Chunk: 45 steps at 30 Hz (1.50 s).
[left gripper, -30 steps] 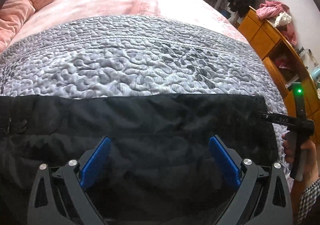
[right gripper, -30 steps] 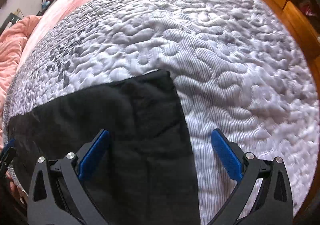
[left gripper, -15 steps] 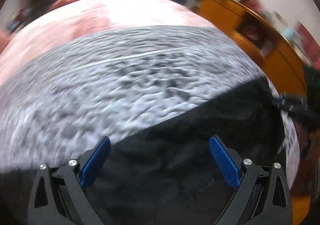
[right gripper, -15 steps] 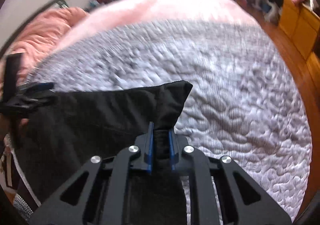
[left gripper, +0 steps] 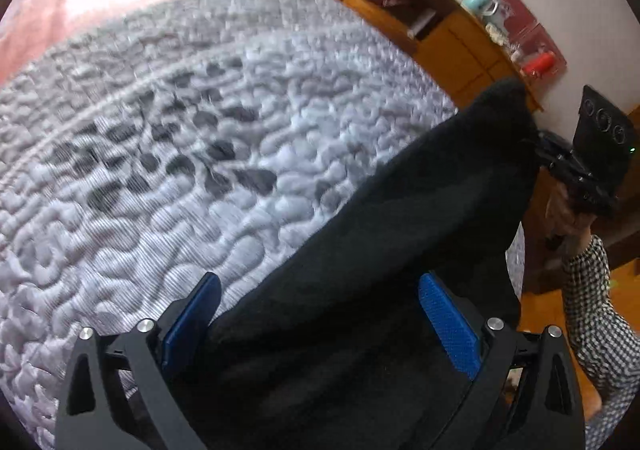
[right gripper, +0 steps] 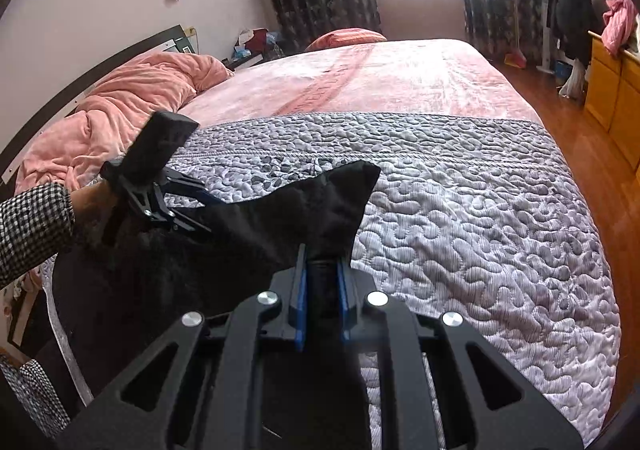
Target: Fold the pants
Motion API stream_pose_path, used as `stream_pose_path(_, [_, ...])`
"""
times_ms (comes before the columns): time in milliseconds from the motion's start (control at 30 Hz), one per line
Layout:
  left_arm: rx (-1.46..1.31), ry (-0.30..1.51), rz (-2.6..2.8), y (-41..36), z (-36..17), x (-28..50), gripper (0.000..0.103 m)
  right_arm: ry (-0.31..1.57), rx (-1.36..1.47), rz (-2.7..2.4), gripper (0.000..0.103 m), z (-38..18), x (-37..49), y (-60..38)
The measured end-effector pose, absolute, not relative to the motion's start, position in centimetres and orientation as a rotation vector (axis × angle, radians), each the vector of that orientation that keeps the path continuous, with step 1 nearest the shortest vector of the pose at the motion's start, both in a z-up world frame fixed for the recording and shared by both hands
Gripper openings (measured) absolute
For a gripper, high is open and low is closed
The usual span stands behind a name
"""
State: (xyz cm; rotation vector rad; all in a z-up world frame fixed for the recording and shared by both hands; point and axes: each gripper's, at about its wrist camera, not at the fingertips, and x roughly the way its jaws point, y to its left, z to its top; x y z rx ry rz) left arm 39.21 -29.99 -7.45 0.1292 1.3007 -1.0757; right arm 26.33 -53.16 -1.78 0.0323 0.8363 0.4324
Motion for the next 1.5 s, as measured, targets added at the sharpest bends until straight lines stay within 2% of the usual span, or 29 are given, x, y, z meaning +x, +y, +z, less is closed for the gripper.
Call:
stream_pose_path(67, [0.158, 1.327, -1.070, -30.3, -7.7, 39.0, 0.089, 0.826, 0.029, 0.432, 0.011, -1.5, 26.2, -53.0])
stream_pose_path(100, [0.171, 1.334, -1.070, -30.4, -7.9, 39.0, 0.069, 0.823, 0.031, 0.434, 0.011, -1.4, 26.3, -52.9])
stream_pose_path(133, [0.177, 1.337, -1.067, -30.4, -7.9, 39.0, 0.043, 0.820, 0.031, 0.434, 0.011, -1.3, 26.2, -52.8])
stream_pose_path(233, [0.169, 1.343, -1.041, -30.0, -7.9, 39.0, 0.018, 0.817, 0.033, 0.431, 0.011, -1.2, 26.3, -52.6])
stream_pose_path(333, [0.186, 1.284, -1.011, -29.4, -6.9, 38.2, 0.009, 0.800, 0.047, 0.427, 0.011, -0.8, 26.1, -52.5])
stream_pose_path(500, [0.182, 1.075, -0.893, -27.1, -2.0, 35.7, 0.005, 0.755, 0.069, 0.362, 0.012, 0.0, 25.4, -52.9])
stream_pose_path(667, [0.399, 0.757, -0.665, -27.7, 3.8, 25.8, 0.005, 0.678, 0.033, 0.274, 0.013, 0.7, 22.7, -52.5])
stream_pose_path(867, [0.542, 0.590, -0.589, -29.2, 3.4, 14.2, 0.005, 0.653, 0.046, 0.238, 0.013, -0.4, 18.0, -53.0])
stream_pose_path(967, [0.587, 0.564, -0.616, -29.6, 2.1, 10.1, 0.005, 0.675, 0.042, 0.232, 0.013, -1.2, 15.3, -53.3])
stream_pose_path(1300, [0.484, 0.764, -0.723, -30.8, -3.5, 3.5, 0.005, 0.818, 0.026, 0.183, 0.017, -5.6, 8.7, -53.8])
stream_pose_path(1367, [0.479, 0.802, -0.732, -30.9, -4.8, 2.6, 0.005, 0.854, 0.032, 0.158, 0.029, -6.5, 7.5, -54.1])
stream_pose_path(1400, [0.479, 0.819, -0.733, -31.0, -5.4, 2.3, 0.005, 0.865, 0.032, 0.142, 0.044, -6.7, 6.9, -54.2])
stream_pose_path(1433, [0.480, 0.827, -0.731, -31.2, -5.9, 1.8, 0.005, 0.880, 0.033, 0.133, 0.052, -7.1, 6.0, -54.3])
stream_pose_path(1500, [0.461, 0.867, -0.723, -31.1, -6.8, 1.5, 0.005, 0.909, 0.045, 0.130, 0.052, -7.5, 4.8, -54.5])
